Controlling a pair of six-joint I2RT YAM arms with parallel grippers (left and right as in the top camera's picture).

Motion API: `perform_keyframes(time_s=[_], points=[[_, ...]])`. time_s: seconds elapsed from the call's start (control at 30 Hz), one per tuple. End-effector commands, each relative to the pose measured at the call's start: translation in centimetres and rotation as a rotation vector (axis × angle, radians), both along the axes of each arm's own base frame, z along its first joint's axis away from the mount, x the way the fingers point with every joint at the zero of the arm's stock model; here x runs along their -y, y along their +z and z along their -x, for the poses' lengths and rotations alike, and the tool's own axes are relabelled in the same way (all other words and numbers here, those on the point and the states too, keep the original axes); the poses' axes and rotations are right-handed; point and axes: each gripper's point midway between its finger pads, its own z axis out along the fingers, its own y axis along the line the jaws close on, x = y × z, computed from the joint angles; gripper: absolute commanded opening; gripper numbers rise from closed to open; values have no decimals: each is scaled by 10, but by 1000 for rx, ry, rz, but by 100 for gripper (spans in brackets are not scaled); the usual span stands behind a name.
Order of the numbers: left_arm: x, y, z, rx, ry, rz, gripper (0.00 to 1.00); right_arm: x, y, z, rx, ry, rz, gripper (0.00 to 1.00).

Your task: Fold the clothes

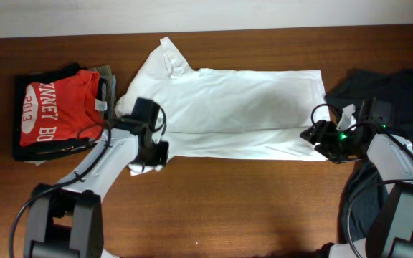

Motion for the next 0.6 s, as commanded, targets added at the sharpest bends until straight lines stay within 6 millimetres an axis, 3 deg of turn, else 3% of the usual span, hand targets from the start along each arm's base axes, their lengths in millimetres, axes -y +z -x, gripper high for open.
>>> perform_keyframes(time_s=[0.0,0.17,0.27,0.3,0.33,0.37,0.4,0.47,0.57], points=[[4,41,-45,183,-32,-6,2,0,8,-3,34,12,2,68],[16,65,-115,491,-143,-14,3,0,9,-5,40,12,5,68],[25,59,-133,541,-153,14,4,0,9,-5,41,12,5,68],[28,54,-136,544,-156,20,11,0,9,-5,40,12,5,68],[31,48,-139,546,-161,23,73,0,9,-4,40,12,4,67],[30,48,-140,549,-159,19,87,0,9,-4,40,12,4,68],[29,50,-138,538,-157,16,93,0,9,-4,39,12,4,67],[20,50,-123,463,-154,-23,93,0,8,-3,35,12,3,67],[2,14,-72,223,-177,-94,71,0,8,-3,32,13,2,68]])
